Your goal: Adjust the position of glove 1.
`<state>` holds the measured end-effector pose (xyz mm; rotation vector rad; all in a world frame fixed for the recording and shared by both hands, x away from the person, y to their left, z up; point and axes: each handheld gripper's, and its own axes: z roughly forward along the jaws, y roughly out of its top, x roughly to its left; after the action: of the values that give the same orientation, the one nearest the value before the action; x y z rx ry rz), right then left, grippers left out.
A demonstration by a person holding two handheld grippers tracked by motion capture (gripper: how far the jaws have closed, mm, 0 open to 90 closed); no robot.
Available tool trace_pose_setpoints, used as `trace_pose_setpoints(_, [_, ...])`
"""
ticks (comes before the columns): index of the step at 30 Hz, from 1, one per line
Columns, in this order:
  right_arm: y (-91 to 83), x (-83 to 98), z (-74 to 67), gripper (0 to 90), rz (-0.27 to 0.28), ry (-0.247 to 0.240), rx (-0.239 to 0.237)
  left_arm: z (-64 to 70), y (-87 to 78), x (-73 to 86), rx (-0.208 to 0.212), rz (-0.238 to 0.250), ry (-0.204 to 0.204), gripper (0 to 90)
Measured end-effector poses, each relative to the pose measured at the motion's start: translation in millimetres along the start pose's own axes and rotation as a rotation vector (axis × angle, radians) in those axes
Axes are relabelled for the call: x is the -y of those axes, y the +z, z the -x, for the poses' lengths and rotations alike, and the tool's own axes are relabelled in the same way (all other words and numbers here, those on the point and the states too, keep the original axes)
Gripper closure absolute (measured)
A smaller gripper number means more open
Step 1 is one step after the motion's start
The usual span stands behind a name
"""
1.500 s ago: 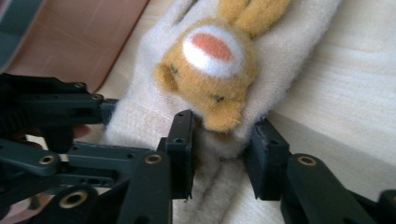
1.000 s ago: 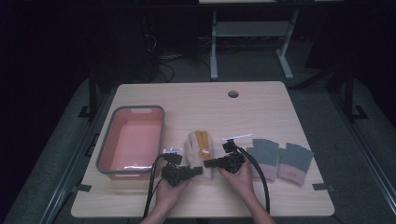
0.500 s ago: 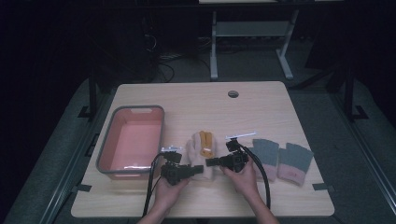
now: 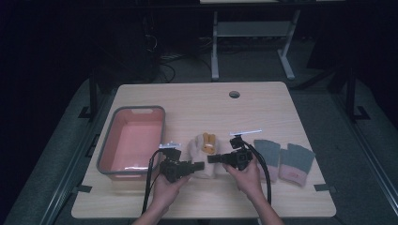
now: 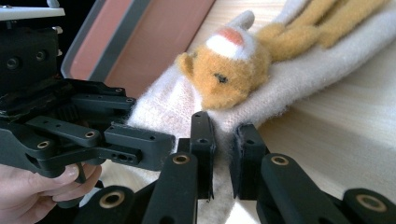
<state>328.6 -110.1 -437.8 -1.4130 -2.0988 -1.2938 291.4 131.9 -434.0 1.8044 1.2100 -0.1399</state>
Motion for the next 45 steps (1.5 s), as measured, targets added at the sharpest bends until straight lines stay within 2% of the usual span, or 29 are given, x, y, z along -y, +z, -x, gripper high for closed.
trace_pose_setpoints(12, [-8.8, -10.9, -13.4, 81.2, 0.018, -0.018, -0.009, 4.5, -12.9, -12.2, 0.017, 0.018, 0.031, 66.7])
trace_pose_setpoints(24, [-16.3, -24.4, -26.1, 81.3, 0.034, -0.035, -0.023, 7.4, -24.5, -24.5, 0.034, 0.039, 0.036, 66.7])
trace_pose_setpoints(36, [-20.8, -40.1, -39.3, 81.3, 0.052, -0.053, -0.040, 8.6, -41.2, -43.4, 0.040, 0.050, 0.060, 66.7])
trace_pose_setpoints(45, [-19.5, -56.4, -51.6, 81.4, 0.058, -0.074, -0.046, 4.0, -54.8, -55.9, 0.053, 0.069, 0.050, 66.6])
